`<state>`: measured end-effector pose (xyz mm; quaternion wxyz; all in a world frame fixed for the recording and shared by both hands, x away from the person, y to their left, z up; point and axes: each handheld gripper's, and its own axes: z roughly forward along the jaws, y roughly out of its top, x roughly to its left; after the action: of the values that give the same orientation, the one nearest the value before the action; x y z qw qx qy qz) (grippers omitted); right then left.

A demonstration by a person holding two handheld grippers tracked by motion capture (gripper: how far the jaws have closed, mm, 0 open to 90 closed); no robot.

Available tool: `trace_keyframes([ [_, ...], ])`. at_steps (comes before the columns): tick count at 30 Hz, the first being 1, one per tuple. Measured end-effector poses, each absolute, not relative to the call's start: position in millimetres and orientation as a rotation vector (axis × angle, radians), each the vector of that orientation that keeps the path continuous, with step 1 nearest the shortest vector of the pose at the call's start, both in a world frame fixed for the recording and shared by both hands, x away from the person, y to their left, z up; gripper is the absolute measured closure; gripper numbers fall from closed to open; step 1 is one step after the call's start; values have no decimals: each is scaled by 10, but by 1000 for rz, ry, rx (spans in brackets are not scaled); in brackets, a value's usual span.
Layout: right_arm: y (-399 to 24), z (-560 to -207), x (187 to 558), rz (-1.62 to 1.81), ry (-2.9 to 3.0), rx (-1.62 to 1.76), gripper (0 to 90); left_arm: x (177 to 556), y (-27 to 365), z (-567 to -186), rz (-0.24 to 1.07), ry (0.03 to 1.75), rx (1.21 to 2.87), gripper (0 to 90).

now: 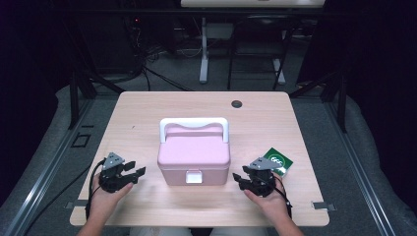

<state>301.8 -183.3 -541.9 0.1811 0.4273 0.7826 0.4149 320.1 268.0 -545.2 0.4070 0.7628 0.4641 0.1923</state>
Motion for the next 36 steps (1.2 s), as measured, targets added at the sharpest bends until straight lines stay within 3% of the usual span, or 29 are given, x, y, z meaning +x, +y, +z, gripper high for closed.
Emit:
trace_keyframes([
  [12, -1900, -5415, 3042, 1209, 2171, 1264, 492, 3206, 2740, -5465, 433, 1189, 1889, 524],
  [36, -1900, -5387, 3028, 1200, 2143, 1250, 641, 3199, 2714, -5387, 417, 1180, 1886, 613],
])
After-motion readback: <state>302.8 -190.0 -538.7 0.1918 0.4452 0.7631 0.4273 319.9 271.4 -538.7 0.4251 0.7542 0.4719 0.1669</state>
